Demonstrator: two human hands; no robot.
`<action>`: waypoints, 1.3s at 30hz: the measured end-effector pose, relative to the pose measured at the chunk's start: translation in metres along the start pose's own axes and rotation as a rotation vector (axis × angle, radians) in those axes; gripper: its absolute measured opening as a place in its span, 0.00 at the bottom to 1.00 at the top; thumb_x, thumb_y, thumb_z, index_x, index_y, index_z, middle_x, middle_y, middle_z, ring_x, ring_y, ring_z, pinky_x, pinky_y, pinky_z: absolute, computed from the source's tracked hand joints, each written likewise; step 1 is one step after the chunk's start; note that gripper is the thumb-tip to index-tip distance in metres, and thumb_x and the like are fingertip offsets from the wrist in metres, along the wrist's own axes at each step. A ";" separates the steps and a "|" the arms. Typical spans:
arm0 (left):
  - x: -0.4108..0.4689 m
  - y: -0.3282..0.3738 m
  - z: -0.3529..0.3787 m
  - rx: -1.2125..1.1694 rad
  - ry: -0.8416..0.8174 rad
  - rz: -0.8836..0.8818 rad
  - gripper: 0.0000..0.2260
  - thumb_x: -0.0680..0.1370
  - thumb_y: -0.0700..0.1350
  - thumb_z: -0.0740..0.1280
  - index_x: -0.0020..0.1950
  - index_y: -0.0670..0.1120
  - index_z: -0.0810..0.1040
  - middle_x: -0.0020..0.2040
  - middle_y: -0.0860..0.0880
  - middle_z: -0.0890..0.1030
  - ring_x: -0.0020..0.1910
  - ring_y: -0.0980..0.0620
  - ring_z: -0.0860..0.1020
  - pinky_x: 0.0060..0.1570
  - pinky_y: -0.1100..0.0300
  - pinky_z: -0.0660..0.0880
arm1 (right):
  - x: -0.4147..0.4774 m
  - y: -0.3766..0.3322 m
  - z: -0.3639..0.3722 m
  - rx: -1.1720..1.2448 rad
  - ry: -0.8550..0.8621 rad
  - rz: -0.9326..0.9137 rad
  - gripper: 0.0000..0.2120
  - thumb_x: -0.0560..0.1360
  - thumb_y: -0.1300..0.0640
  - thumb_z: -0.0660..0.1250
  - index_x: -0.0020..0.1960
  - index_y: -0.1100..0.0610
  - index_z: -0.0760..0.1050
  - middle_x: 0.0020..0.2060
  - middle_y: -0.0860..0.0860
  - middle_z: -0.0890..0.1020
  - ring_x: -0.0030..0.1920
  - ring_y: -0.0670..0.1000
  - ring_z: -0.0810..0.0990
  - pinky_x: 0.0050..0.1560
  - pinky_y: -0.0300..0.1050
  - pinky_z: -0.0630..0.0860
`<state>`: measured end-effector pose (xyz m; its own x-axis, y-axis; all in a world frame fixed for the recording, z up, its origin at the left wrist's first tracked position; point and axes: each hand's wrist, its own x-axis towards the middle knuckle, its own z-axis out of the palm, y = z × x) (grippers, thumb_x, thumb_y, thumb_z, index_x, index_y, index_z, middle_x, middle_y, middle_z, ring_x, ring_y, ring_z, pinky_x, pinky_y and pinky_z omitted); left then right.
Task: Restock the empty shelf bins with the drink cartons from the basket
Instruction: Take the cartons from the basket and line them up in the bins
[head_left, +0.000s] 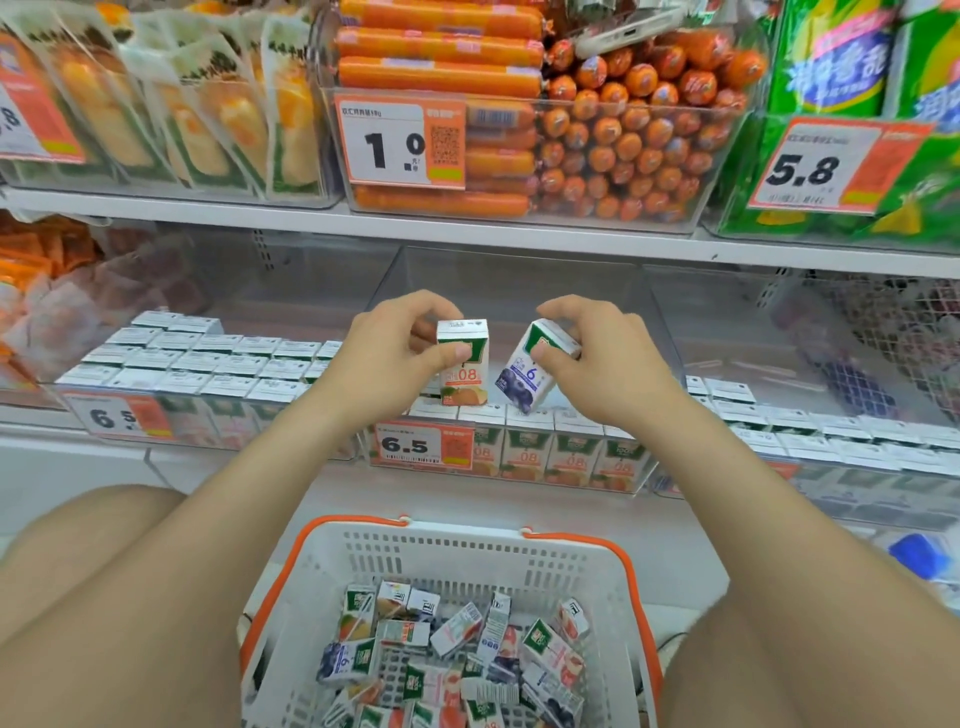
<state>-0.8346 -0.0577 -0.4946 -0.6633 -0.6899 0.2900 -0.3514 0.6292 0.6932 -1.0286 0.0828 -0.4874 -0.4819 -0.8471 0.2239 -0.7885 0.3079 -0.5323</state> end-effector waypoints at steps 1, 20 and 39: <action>0.002 0.000 0.001 -0.026 0.027 0.010 0.08 0.79 0.50 0.75 0.57 0.57 0.81 0.49 0.58 0.85 0.46 0.64 0.82 0.47 0.70 0.76 | 0.000 -0.002 -0.001 0.019 0.013 0.003 0.20 0.83 0.52 0.67 0.74 0.47 0.72 0.64 0.50 0.81 0.67 0.58 0.71 0.58 0.49 0.71; 0.007 -0.008 0.039 0.424 -0.338 0.072 0.14 0.86 0.53 0.58 0.71 0.57 0.74 0.60 0.51 0.81 0.64 0.45 0.76 0.64 0.45 0.70 | 0.006 0.002 -0.010 -0.032 0.021 -0.065 0.17 0.83 0.54 0.68 0.70 0.55 0.75 0.61 0.55 0.78 0.61 0.56 0.76 0.54 0.44 0.68; 0.006 0.141 0.172 0.162 -0.183 0.391 0.19 0.83 0.53 0.66 0.73 0.49 0.74 0.71 0.48 0.71 0.73 0.47 0.67 0.72 0.50 0.66 | -0.069 0.140 -0.131 0.013 0.468 -0.004 0.18 0.81 0.62 0.68 0.70 0.58 0.75 0.62 0.55 0.80 0.62 0.54 0.78 0.58 0.28 0.68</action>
<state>-1.0014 0.0887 -0.5083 -0.8674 -0.3243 0.3775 -0.1406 0.8873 0.4393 -1.1564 0.2410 -0.4702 -0.6017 -0.5607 0.5688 -0.7874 0.2971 -0.5401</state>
